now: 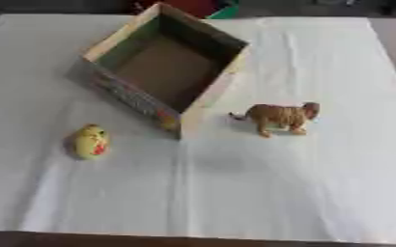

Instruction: Pick up objects on the table and place them in the box.

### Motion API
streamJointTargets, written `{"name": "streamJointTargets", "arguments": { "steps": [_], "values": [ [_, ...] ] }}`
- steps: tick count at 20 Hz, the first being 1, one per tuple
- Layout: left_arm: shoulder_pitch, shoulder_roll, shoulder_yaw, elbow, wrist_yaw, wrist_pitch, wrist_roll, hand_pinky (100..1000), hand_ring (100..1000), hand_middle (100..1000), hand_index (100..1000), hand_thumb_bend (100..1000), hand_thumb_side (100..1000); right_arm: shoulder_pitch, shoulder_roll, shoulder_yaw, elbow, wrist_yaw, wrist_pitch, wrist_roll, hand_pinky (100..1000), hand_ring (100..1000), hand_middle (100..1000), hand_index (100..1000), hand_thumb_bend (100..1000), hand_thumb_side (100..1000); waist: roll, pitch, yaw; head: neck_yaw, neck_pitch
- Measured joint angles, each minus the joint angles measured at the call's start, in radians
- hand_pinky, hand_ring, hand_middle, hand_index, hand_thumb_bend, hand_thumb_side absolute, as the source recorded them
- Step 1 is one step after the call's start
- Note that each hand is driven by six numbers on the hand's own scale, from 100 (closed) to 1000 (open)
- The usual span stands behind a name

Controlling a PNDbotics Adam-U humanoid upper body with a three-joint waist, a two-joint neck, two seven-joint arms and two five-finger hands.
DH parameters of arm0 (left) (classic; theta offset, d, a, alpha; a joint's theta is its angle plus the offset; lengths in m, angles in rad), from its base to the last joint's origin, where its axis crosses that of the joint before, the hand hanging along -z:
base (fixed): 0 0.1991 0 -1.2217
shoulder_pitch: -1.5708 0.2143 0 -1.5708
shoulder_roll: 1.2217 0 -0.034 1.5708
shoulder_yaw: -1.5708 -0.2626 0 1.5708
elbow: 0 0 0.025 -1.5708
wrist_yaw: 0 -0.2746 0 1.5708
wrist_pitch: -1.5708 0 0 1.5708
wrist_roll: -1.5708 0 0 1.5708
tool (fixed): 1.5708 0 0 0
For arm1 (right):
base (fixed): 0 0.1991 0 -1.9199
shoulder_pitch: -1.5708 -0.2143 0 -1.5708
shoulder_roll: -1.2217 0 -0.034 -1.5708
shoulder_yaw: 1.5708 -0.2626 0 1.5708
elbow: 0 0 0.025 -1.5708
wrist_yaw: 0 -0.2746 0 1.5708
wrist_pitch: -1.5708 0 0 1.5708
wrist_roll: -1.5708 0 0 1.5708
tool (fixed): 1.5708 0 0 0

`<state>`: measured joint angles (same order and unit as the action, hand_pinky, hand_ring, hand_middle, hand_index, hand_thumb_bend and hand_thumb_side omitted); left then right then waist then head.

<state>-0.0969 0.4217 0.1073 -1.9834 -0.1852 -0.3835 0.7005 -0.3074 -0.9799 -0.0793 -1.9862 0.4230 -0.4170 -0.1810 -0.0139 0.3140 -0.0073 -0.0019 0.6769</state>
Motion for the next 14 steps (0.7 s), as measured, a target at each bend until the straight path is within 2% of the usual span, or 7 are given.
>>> {"name": "streamJointTargets", "arguments": {
  "steps": [8, 14],
  "values": [
    [0.0, 0.0, 0.0, 0.0, 0.0, 0.0, 0.0, 605, 674, 714, 846, 100, 894, -0.001, 0.0, 0.002, 0.0, 0.003, -0.017, 0.015, 786, 1000, 832, 830, 100, 1000, -0.004, 0.007, 0.0, -0.042, -0.001],
    [-0.001, 0.0, 0.0, 0.0, 0.0, 0.001, 0.0, 605, 675, 714, 846, 100, 888, -0.047, -0.023, 0.045, 0.0, 0.033, -0.046, 0.054, 799, 1000, 844, 823, 100, 1000, -0.007, 0.006, 0.0, -0.059, -0.001]
  ]
}}
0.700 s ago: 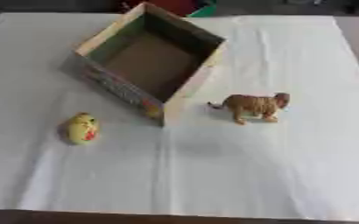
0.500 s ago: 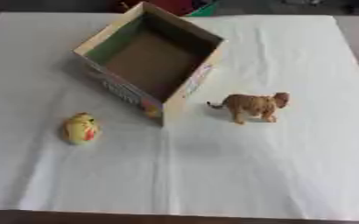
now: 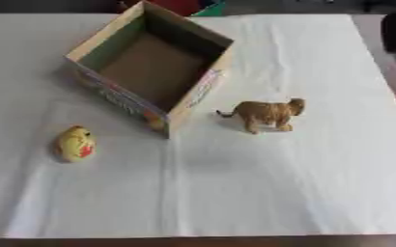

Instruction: Pick up objects on the table and place them in the box.

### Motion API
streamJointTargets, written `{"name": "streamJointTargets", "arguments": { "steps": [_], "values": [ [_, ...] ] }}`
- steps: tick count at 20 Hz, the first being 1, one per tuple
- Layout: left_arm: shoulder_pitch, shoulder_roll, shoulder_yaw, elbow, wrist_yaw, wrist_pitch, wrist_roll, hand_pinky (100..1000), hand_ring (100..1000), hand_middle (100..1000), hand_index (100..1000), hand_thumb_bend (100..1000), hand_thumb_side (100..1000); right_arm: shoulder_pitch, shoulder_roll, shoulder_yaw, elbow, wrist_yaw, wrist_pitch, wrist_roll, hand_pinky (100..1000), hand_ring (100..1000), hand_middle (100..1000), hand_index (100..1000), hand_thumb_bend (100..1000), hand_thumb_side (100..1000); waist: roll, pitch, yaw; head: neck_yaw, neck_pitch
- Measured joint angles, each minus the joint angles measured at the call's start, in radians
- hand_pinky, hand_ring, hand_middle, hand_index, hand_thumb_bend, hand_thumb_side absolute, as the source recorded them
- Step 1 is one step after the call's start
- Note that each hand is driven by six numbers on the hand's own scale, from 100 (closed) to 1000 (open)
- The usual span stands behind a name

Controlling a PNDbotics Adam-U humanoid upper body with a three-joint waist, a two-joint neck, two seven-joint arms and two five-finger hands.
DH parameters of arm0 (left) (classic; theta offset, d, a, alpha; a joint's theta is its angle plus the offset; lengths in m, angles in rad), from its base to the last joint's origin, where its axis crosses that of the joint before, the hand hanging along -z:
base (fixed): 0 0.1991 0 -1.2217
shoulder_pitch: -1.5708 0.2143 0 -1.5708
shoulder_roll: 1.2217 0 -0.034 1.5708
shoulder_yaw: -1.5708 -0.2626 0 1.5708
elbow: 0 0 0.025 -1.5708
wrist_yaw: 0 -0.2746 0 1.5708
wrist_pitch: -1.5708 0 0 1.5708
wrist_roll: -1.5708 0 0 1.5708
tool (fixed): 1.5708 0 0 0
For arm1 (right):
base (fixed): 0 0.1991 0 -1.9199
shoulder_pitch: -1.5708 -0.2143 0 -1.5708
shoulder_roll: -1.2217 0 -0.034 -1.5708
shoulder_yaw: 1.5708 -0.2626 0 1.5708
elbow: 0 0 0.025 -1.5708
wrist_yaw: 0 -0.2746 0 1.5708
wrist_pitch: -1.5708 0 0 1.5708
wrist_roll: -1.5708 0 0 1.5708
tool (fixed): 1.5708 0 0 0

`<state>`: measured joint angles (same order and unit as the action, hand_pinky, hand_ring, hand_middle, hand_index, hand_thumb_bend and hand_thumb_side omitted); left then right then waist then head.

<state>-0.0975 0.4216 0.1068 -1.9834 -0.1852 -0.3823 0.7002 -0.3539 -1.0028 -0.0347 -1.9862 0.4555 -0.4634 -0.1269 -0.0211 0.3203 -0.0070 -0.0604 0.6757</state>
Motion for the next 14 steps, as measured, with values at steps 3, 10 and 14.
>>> {"name": "streamJointTargets", "arguments": {
  "steps": [3, 10, 14],
  "values": [
    [-0.001, 0.0, -0.006, 0.0, 0.001, 0.001, -0.002, 605, 675, 715, 845, 100, 886, -0.046, -0.039, 0.048, 0.0, 0.027, -0.015, 0.035, 803, 1000, 847, 821, 100, 1000, -0.003, -0.005, 0.001, -0.006, 0.0],
    [-0.001, 0.0, -0.012, 0.0, 0.01, 0.002, -0.012, 605, 675, 714, 844, 100, 873, -0.111, -0.108, 0.156, 0.0, 0.057, 0.003, 0.136, 813, 1000, 850, 827, 100, 1000, -0.008, -0.013, 0.009, -0.013, 0.001],
    [-0.006, 0.0, -0.014, 0.0, 0.014, 0.002, -0.017, 605, 676, 715, 843, 100, 870, -0.142, -0.126, 0.206, 0.007, 0.058, 0.008, 0.195, 813, 1000, 848, 830, 100, 1000, -0.012, -0.016, 0.015, -0.013, 0.001]
  ]
}}
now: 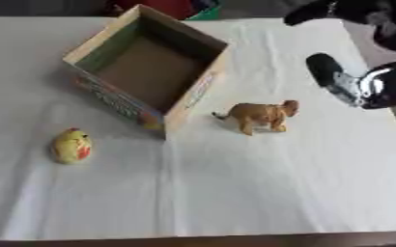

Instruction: Pick up objects on the table and place them in the box.

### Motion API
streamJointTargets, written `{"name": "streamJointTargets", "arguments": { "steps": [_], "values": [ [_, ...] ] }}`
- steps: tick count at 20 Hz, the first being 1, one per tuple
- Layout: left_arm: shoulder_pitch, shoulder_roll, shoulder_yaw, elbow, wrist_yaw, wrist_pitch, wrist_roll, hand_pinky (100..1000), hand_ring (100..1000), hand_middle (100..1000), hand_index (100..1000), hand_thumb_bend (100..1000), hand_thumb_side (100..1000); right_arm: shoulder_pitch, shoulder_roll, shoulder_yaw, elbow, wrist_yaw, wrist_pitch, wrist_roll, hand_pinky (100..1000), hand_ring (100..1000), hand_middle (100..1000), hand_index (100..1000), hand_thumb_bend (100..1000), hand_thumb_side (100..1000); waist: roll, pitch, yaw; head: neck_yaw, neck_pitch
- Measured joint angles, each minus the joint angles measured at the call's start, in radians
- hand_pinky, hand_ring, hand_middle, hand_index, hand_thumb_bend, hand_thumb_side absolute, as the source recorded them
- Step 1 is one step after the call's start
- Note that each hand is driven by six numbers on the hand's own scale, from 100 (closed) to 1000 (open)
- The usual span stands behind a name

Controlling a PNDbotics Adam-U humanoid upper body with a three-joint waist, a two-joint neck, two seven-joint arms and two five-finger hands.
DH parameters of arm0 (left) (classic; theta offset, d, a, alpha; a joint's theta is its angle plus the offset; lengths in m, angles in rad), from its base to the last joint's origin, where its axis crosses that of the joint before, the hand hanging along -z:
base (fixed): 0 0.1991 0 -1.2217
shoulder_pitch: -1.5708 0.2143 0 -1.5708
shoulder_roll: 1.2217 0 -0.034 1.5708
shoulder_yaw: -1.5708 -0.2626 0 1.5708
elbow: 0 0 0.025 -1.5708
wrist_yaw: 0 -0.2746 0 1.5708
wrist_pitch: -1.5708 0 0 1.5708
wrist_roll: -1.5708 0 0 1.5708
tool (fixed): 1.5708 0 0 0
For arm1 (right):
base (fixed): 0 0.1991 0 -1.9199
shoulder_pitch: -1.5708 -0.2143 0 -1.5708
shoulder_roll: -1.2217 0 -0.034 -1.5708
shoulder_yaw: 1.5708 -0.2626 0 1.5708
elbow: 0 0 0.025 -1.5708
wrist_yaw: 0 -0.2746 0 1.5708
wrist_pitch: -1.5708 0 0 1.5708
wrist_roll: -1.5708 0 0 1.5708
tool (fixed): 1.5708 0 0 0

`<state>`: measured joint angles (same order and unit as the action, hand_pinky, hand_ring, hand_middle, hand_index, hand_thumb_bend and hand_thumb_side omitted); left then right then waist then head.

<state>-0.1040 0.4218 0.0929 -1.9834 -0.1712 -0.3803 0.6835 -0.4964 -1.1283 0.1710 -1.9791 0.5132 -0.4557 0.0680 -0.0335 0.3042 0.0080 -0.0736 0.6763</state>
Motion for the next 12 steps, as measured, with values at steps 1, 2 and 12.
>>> {"name": "streamJointTargets", "arguments": {
  "steps": [1, 2, 12],
  "values": [
    [-0.002, 0.0, -0.002, 0.0, 0.001, 0.0, -0.002, 605, 677, 715, 842, 100, 868, -0.007, -0.001, 0.009, 0.006, 0.0, -0.001, 0.015, 812, 1000, 845, 829, 100, 1000, 0.0, -0.001, 0.0, 0.0, 0.0],
    [-0.003, 0.0, -0.004, 0.0, 0.002, 0.0, -0.003, 605, 677, 715, 842, 100, 867, -0.014, -0.001, 0.016, 0.014, 0.0, -0.002, 0.03, 812, 1000, 845, 829, 100, 1000, 0.0, -0.001, 0.003, 0.0, 0.0],
    [-0.004, 0.0, -0.007, 0.0, 0.006, 0.005, -0.013, 606, 677, 714, 836, 100, 853, -0.054, 0.001, 0.065, 0.079, -0.01, -0.018, 0.141, 882, 1000, 815, 894, 314, 917, -0.006, -0.001, 0.013, -0.003, -0.002]
  ]
}}
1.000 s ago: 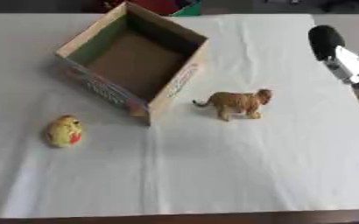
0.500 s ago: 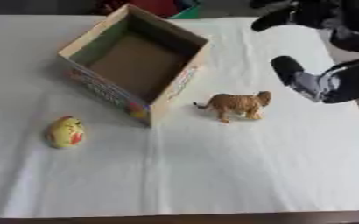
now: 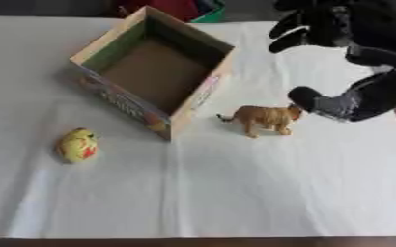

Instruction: Pick up objects on the table and place them in the box.

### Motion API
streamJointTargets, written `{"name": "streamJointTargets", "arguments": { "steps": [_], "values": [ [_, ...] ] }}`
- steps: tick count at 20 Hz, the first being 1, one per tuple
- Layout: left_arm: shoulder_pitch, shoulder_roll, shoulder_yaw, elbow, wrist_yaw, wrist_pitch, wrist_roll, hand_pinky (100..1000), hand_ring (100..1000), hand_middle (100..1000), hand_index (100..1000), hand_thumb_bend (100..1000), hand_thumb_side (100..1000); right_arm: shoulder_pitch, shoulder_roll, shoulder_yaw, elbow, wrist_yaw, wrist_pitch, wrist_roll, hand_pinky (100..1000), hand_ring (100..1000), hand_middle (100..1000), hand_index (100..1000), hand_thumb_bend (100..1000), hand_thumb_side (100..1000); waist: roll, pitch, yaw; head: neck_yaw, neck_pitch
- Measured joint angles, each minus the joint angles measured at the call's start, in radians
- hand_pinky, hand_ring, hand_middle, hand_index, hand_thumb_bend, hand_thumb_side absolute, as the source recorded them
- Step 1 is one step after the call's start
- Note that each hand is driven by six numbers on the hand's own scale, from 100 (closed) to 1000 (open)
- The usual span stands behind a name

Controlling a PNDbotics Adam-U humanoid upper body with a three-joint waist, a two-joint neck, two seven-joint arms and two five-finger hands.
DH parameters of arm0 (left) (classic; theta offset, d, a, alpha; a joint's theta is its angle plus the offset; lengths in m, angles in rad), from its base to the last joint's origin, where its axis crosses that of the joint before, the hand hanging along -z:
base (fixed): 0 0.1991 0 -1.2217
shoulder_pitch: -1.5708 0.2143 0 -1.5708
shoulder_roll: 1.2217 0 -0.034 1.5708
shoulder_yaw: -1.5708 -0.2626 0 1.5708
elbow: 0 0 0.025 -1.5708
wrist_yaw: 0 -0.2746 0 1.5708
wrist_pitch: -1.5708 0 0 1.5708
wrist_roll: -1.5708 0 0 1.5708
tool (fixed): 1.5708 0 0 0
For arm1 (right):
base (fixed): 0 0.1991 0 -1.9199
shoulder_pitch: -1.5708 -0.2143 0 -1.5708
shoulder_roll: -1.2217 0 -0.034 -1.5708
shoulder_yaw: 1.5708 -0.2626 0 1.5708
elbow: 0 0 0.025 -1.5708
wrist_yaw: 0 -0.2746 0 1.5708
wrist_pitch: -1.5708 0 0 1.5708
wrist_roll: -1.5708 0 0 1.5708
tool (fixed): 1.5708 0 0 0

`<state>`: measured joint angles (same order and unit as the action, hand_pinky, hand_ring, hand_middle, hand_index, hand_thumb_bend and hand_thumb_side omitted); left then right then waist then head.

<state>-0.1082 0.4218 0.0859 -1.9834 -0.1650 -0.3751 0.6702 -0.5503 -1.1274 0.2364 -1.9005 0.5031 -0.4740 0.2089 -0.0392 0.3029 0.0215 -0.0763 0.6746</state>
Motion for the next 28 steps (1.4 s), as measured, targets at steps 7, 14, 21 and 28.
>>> {"name": "streamJointTargets", "arguments": {
  "steps": [7, 14, 21, 28],
  "values": [
    [-0.006, 0.0, -0.003, 0.0, 0.006, 0.004, -0.009, 606, 678, 713, 828, 100, 845, -0.043, 0.035, 0.066, 0.09, -0.044, 0.008, 0.103, 927, 1000, 908, 976, 429, 780, -0.001, 0.0, 0.006, -0.003, -0.003],
    [-0.006, 0.0, -0.004, 0.0, 0.007, 0.004, -0.013, 607, 678, 712, 815, 100, 839, -0.075, 0.071, 0.106, 0.17, -0.115, 0.04, 0.209, 932, 1000, 929, 1000, 466, 774, -0.004, 0.0, 0.007, -0.002, -0.008],
    [-0.006, 0.0, -0.007, 0.0, 0.007, 0.009, -0.016, 606, 677, 708, 798, 100, 828, -0.114, 0.118, 0.116, 0.233, -0.153, 0.109, 0.306, 917, 1000, 903, 995, 471, 755, -0.004, 0.0, 0.008, 0.003, -0.008],
    [-0.008, 0.0, -0.009, 0.0, 0.007, 0.014, -0.018, 607, 676, 704, 781, 100, 825, -0.16, 0.165, 0.136, 0.3, -0.102, 0.159, 0.356, 912, 1000, 870, 966, 472, 777, -0.004, 0.005, 0.009, 0.003, -0.008]
  ]
}}
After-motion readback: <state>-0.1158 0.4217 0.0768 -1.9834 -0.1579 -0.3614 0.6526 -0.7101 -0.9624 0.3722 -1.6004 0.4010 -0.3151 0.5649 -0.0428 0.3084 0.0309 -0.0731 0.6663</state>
